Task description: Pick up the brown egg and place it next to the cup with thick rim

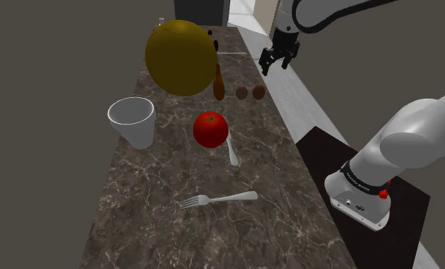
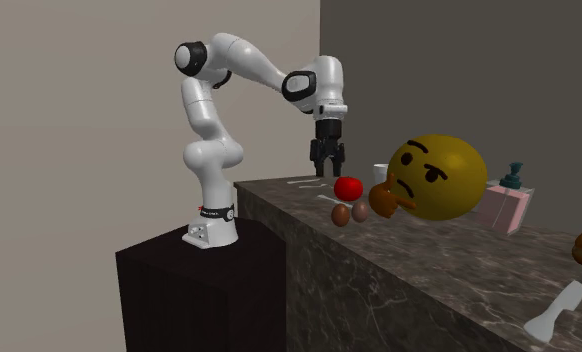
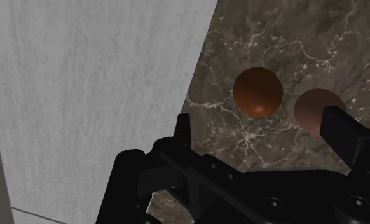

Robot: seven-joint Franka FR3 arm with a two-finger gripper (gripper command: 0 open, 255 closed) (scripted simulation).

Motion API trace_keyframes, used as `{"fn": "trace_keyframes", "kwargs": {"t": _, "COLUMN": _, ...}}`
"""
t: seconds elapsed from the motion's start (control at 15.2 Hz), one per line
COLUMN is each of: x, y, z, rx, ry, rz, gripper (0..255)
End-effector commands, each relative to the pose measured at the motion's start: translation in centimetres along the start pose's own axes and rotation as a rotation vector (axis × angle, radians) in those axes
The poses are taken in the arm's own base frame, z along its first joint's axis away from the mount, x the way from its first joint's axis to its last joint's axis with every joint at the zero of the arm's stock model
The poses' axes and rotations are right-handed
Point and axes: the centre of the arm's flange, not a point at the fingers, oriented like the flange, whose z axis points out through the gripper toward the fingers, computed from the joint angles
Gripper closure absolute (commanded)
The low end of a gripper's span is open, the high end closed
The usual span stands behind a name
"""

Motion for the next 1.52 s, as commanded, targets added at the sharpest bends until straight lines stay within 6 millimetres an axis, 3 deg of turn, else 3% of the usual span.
{"fn": "trace_keyframes", "kwargs": {"t": 0.0, "x": 1.0, "y": -1.0, "z": 2.3, "rx": -0.005, "ry": -0.006, "rz": 0.015, "gripper": 0}}
{"fn": "trace_keyframes", "kwargs": {"t": 0.26, "x": 3.2, "y": -2.9, "z": 6.8, "rx": -0.016, "ry": -0.018, "rz": 0.042, "gripper": 0}}
{"fn": "trace_keyframes", "kwargs": {"t": 0.79, "x": 3.4, "y": -3.0, "z": 11.3, "rx": -0.017, "ry": -0.020, "rz": 0.044, "gripper": 0}}
{"fn": "trace_keyframes", "kwargs": {"t": 1.32, "x": 3.4, "y": -3.0, "z": 11.3, "rx": -0.017, "ry": -0.020, "rz": 0.044, "gripper": 0}}
{"fn": "trace_keyframes", "kwargs": {"t": 1.39, "x": 3.5, "y": -3.1, "z": 11.3, "rx": -0.017, "ry": -0.020, "rz": 0.044, "gripper": 255}}
{"fn": "trace_keyframes", "kwargs": {"t": 1.45, "x": 3.5, "y": -3.1, "z": 11.3, "rx": -0.017, "ry": -0.020, "rz": 0.044, "gripper": 255}}
